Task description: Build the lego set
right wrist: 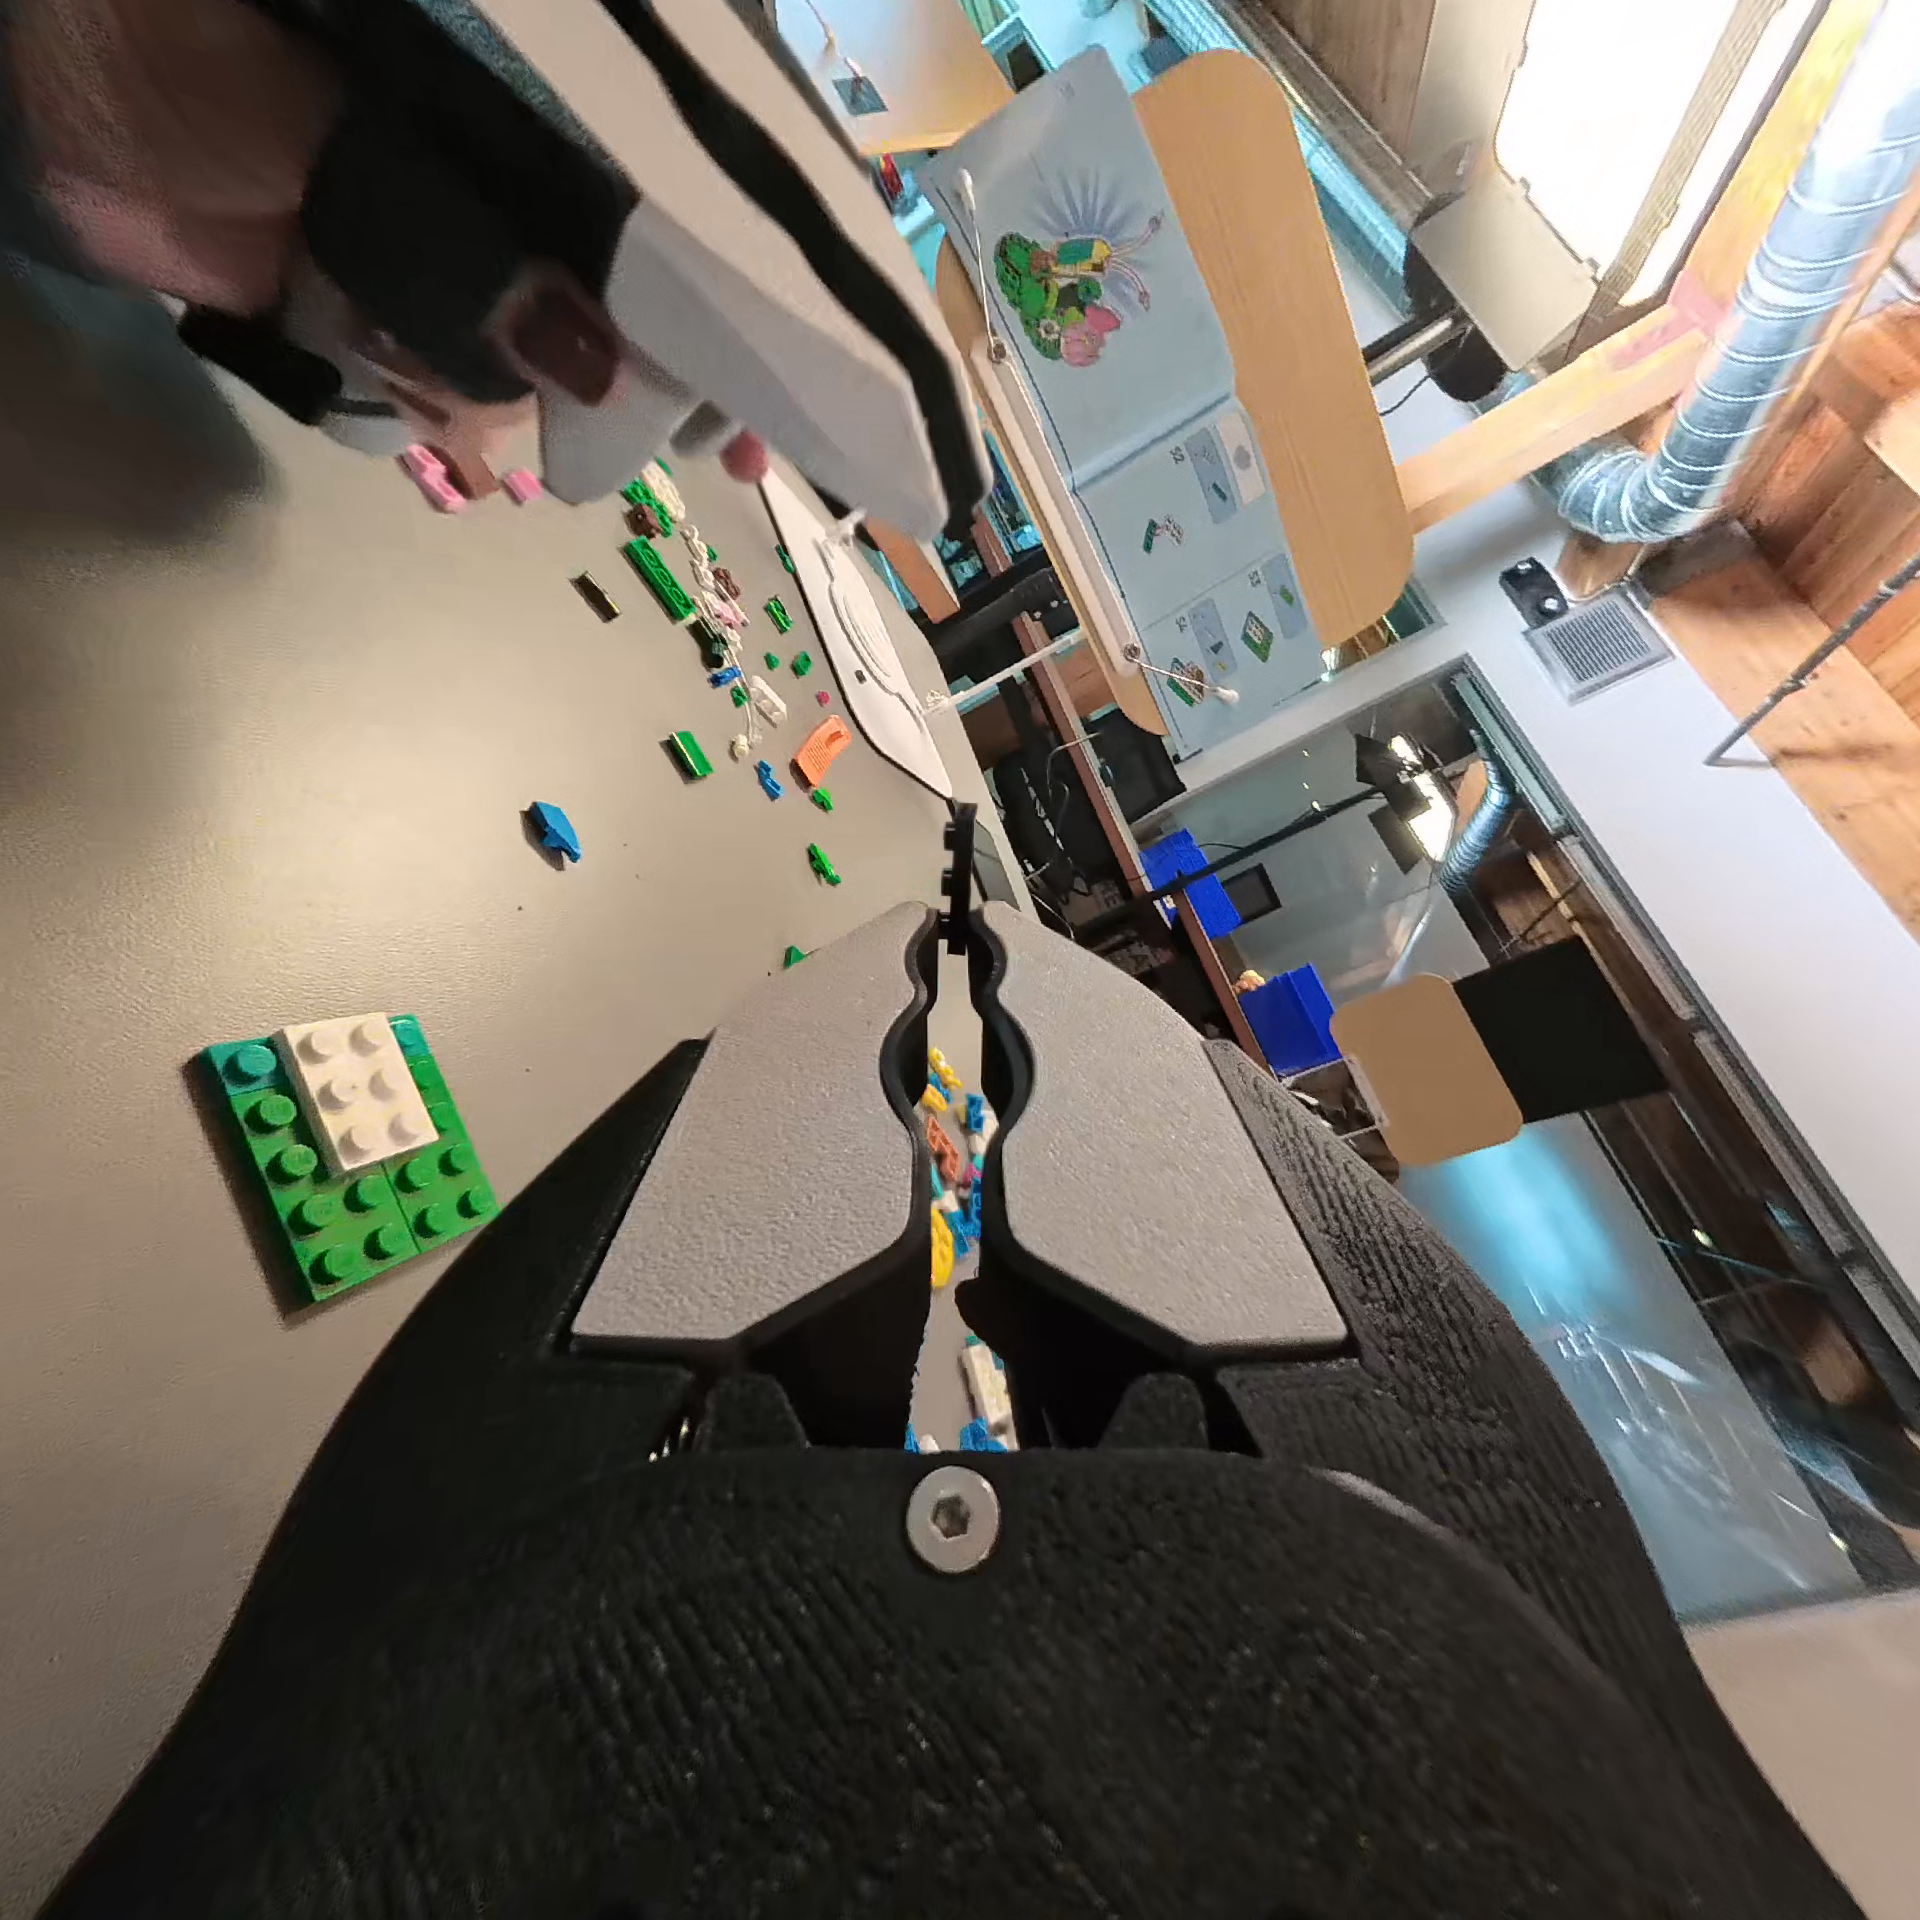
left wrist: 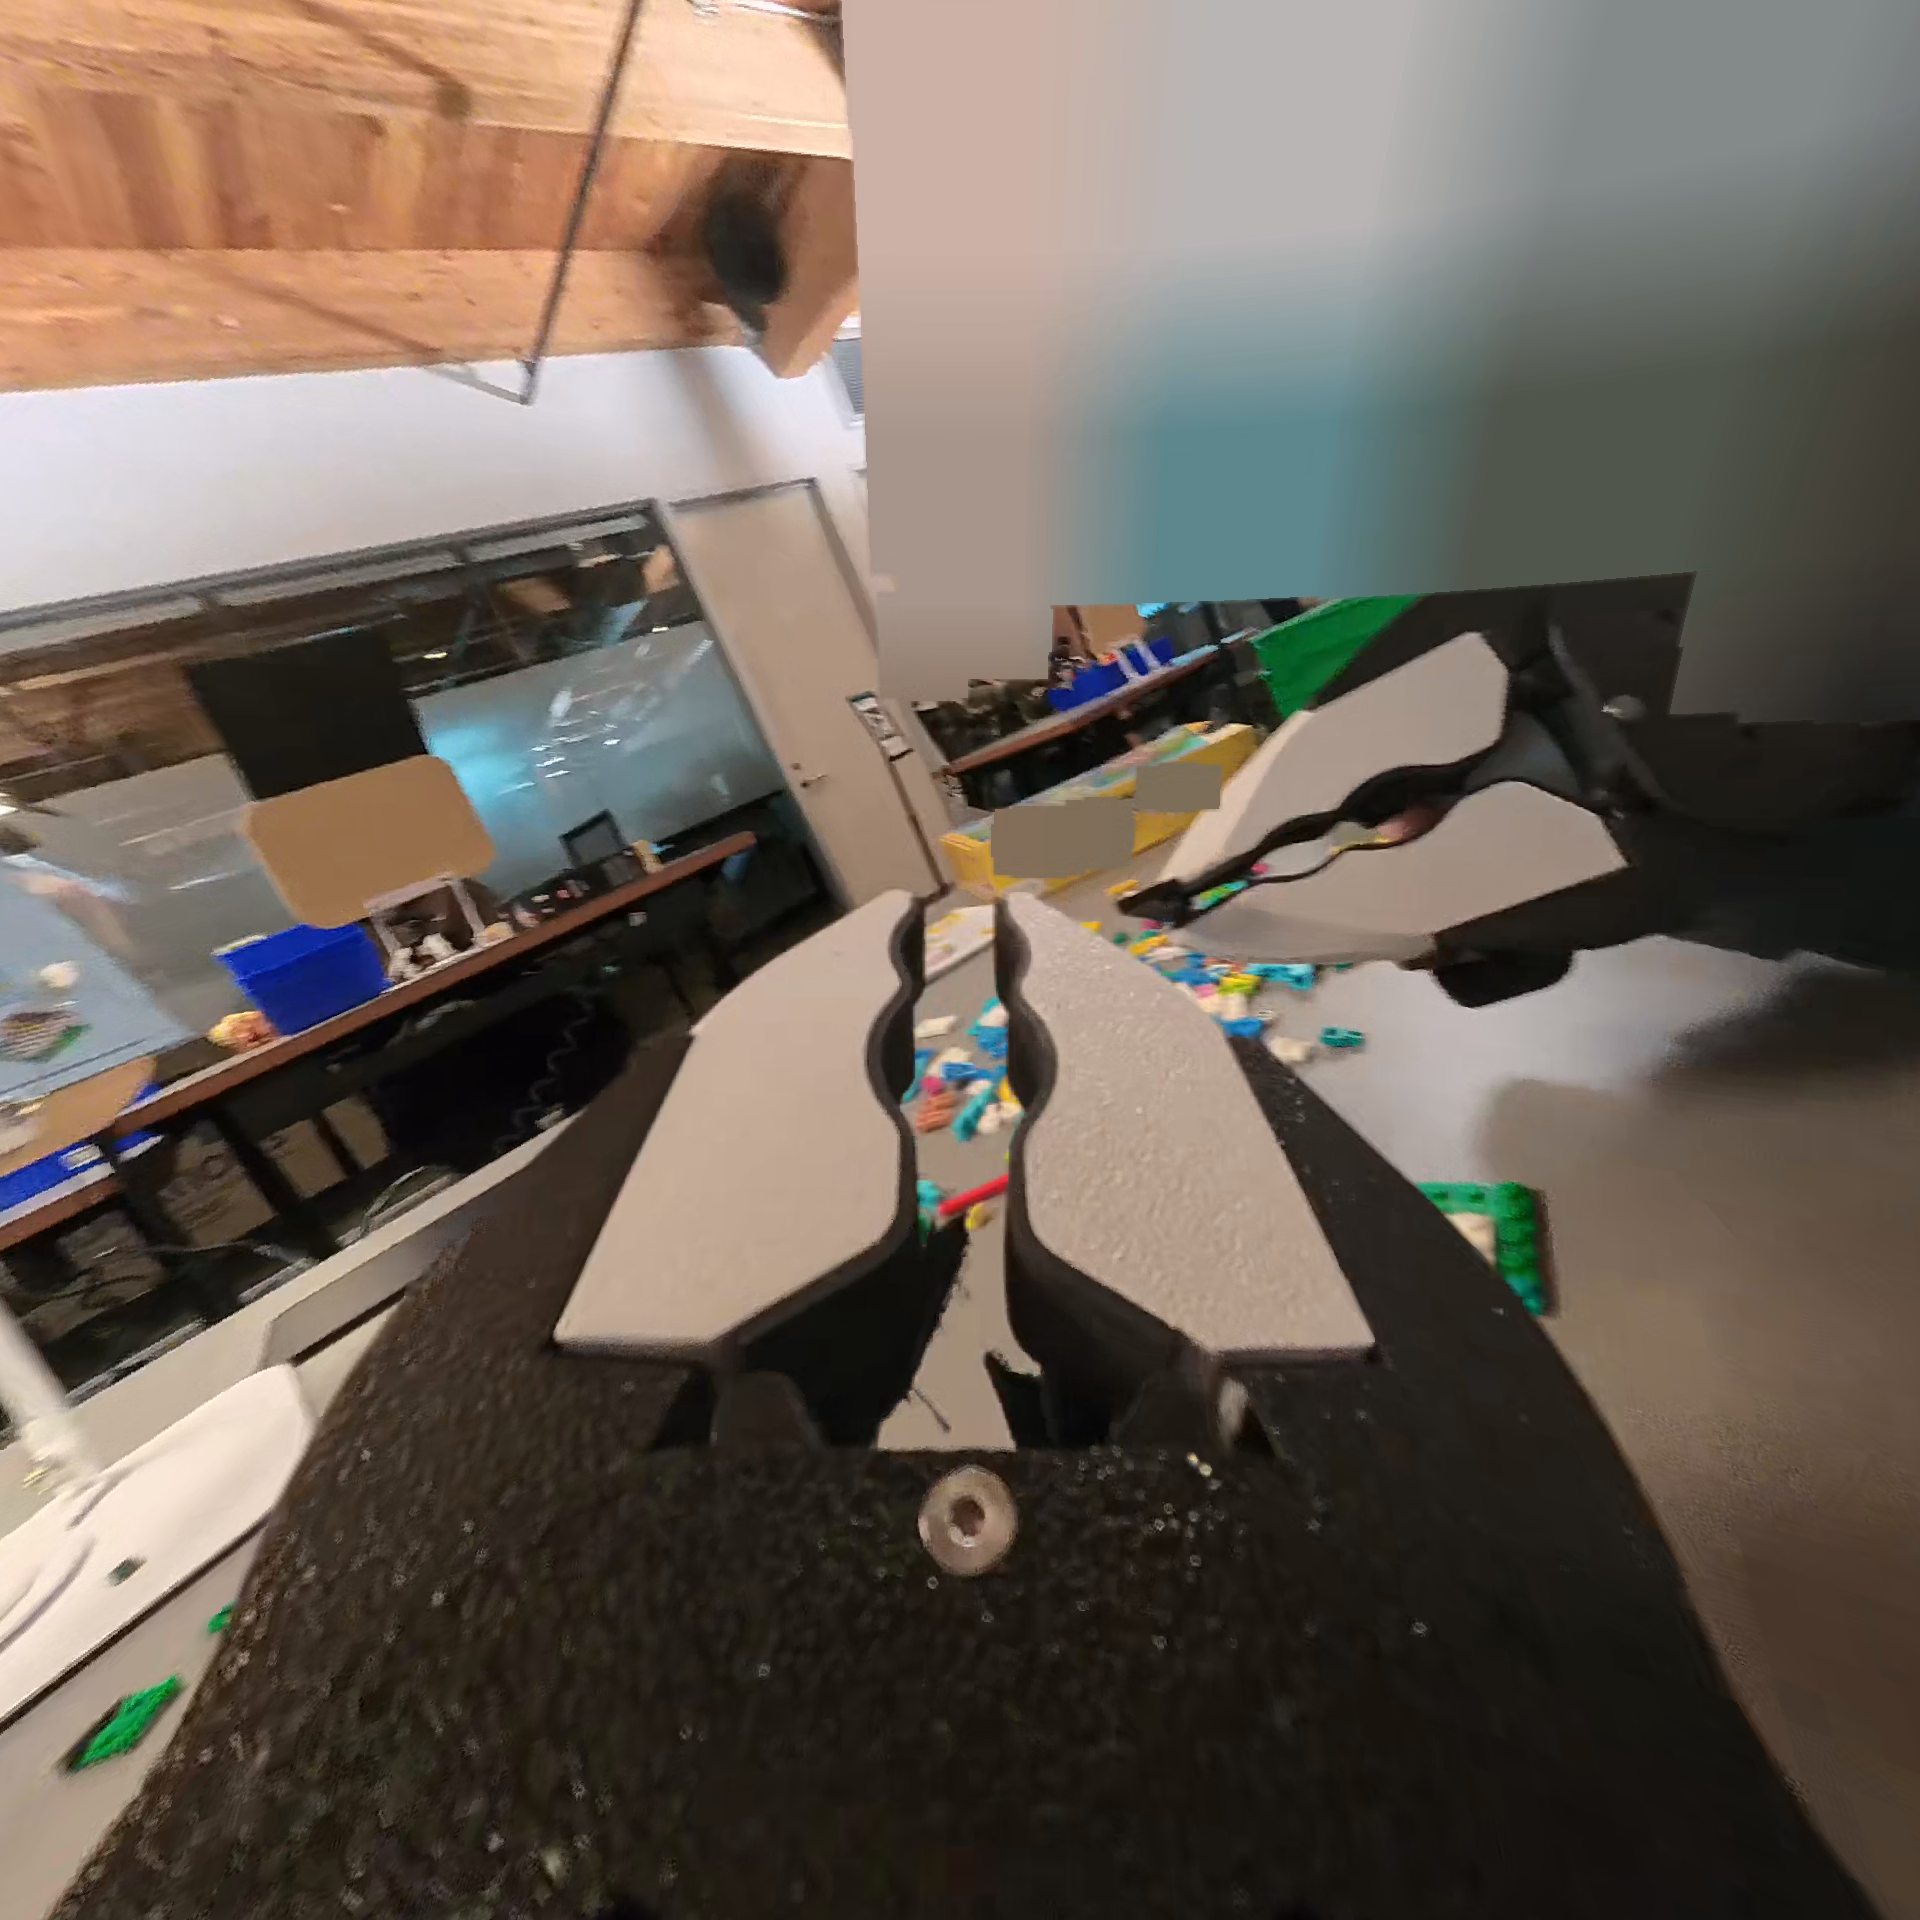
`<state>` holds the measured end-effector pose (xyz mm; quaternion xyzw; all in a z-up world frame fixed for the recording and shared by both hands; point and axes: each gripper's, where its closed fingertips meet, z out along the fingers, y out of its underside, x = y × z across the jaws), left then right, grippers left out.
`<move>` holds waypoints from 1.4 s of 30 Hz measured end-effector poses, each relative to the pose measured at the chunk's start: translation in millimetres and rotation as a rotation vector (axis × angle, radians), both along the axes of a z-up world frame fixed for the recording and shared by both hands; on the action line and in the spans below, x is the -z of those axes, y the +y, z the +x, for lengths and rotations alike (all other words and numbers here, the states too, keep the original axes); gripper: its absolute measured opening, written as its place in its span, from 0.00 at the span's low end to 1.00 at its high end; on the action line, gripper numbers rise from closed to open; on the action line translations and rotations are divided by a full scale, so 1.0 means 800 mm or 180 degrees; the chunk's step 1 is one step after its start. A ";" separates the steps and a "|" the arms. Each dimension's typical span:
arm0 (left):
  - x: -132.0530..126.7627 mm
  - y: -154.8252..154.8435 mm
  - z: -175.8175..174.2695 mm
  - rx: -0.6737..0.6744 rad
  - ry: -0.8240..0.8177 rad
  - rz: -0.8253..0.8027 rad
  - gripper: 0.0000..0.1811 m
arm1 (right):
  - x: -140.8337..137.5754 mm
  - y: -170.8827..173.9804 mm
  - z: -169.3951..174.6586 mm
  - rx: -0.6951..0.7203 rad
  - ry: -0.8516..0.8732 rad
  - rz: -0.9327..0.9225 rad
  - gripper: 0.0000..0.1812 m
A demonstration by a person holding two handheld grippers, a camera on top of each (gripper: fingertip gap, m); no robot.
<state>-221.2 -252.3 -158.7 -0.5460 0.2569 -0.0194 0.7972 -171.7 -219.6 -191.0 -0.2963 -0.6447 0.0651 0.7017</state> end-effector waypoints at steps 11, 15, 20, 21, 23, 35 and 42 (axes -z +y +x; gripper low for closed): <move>0.018 0.015 -0.009 -0.0400 0.0356 -0.0166 0.00 | 0.005 0.003 0.000 0.0022 -0.0070 0.0035 0.02; 0.023 0.015 -0.002 -0.0365 0.0507 -0.0179 0.00 | 0.000 0.008 0.001 0.0067 0.0035 -0.0077 0.02; 0.031 0.016 0.007 -0.0293 0.0649 -0.0229 0.00 | 0.002 0.011 0.002 0.0087 0.0022 -0.0111 0.02; 0.031 0.016 0.009 -0.0283 0.0673 -0.0229 0.00 | 0.003 0.011 0.001 0.0088 0.0009 -0.0108 0.02; 0.033 0.016 0.011 -0.0267 0.0713 -0.0234 0.00 | 0.004 0.011 0.001 0.0094 -0.0002 -0.0101 0.02; 0.036 0.015 0.015 -0.0251 0.0813 -0.0232 0.00 | 0.008 0.014 0.000 0.0137 -0.0044 -0.0082 0.02; 0.038 0.016 0.017 -0.0247 0.0843 -0.0240 0.00 | 0.010 0.014 -0.001 0.0146 -0.0079 -0.0048 0.02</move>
